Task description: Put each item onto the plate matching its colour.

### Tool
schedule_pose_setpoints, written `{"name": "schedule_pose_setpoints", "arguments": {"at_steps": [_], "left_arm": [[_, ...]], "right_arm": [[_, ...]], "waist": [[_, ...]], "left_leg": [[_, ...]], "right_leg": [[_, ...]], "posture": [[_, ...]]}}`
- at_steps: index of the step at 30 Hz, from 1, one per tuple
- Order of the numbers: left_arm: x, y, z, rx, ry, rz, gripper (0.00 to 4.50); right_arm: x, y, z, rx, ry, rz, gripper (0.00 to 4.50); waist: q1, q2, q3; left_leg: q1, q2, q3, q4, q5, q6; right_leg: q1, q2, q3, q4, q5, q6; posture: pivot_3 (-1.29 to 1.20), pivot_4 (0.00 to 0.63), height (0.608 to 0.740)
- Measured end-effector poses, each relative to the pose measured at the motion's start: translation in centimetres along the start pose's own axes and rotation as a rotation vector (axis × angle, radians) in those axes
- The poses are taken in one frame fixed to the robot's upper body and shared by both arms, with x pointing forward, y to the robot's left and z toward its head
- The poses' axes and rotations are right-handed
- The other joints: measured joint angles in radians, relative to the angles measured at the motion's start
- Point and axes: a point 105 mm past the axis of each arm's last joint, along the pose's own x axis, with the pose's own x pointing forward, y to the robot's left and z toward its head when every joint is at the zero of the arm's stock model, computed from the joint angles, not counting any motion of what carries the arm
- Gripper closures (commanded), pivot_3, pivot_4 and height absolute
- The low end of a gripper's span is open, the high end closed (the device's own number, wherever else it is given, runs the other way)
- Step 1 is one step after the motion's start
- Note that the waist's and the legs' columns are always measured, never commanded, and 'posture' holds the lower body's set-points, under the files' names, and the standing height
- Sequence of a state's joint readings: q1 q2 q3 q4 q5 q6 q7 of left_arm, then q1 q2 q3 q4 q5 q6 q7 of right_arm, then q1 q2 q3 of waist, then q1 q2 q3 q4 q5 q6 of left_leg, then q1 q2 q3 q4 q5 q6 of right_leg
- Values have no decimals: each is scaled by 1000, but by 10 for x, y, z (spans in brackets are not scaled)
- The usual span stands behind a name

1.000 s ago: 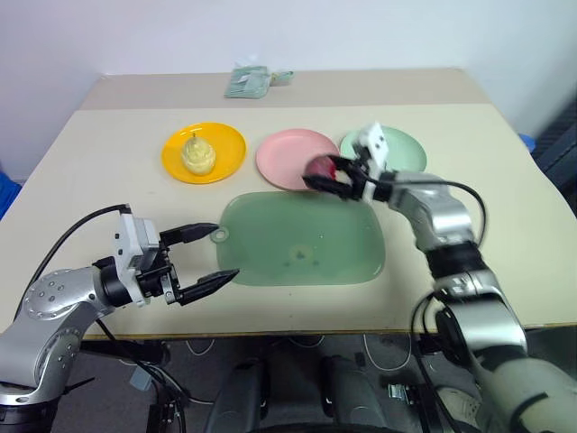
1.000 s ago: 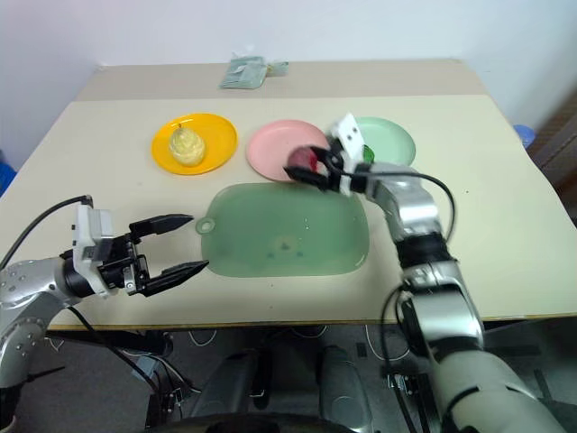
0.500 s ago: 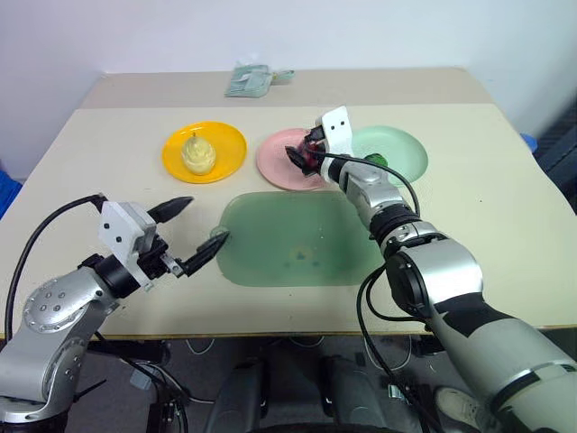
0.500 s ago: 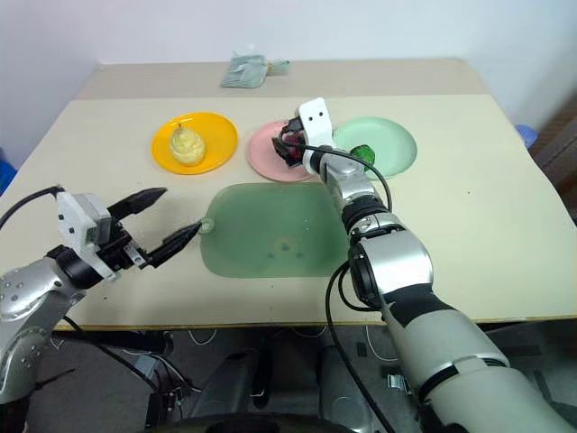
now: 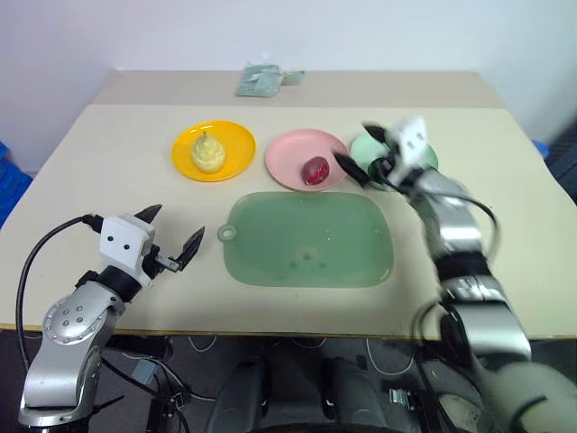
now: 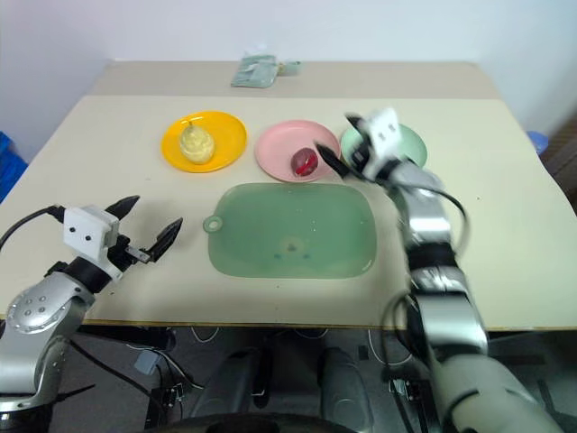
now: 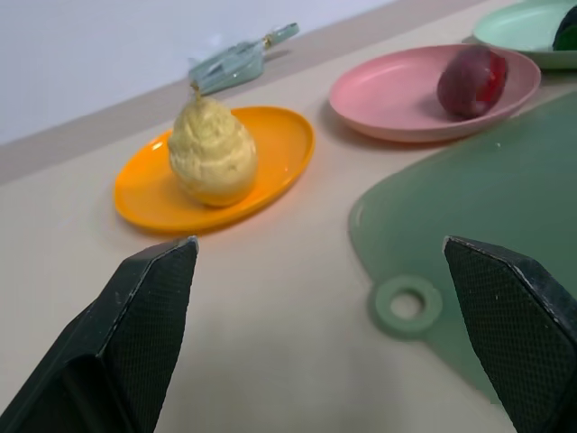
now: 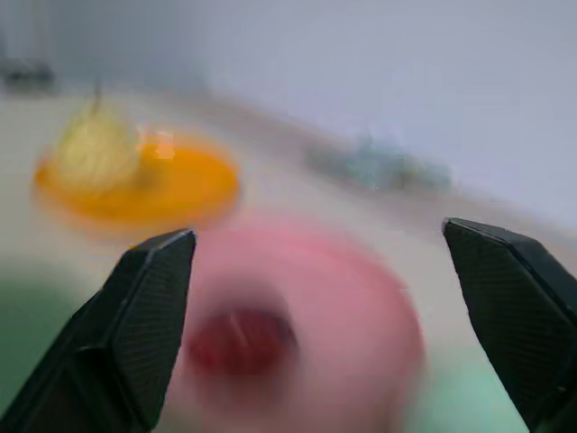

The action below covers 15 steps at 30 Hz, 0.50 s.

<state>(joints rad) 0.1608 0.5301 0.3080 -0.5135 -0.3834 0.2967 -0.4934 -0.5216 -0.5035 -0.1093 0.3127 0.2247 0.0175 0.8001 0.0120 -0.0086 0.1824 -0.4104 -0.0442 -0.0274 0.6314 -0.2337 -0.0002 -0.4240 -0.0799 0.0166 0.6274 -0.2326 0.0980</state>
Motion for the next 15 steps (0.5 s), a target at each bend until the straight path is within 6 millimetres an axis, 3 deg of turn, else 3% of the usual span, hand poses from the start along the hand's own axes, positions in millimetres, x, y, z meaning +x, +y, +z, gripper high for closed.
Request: {"name": "schedule_pose_setpoints", "arguments": {"at_steps": [2,8,15], "left_arm": [[-5,1,-1,-26,4,-10,0],[-17,2,-6,-67,50,-76,0],[-6,1,4,-82,17,-141,0]], "right_arm": [[-34,1,-14,47,87,-19,37],[-101,-4,5,52,135,-117,37],[-105,13,16,92,127,-63,37]], "waist": [[-10,2,1],[-26,1,0],[-19,0,0]], "left_leg": [[0,1,2,1,0,0],[5,7,6,3,0,0],[2,7,6,6,0,0]], "right_leg": [[-1,1,2,1,-2,-4],[2,3,0,2,-3,-6],[2,2,-1,1,-3,-5]], "posture": [[0,150,740],[0,150,740],[0,150,740]]}}
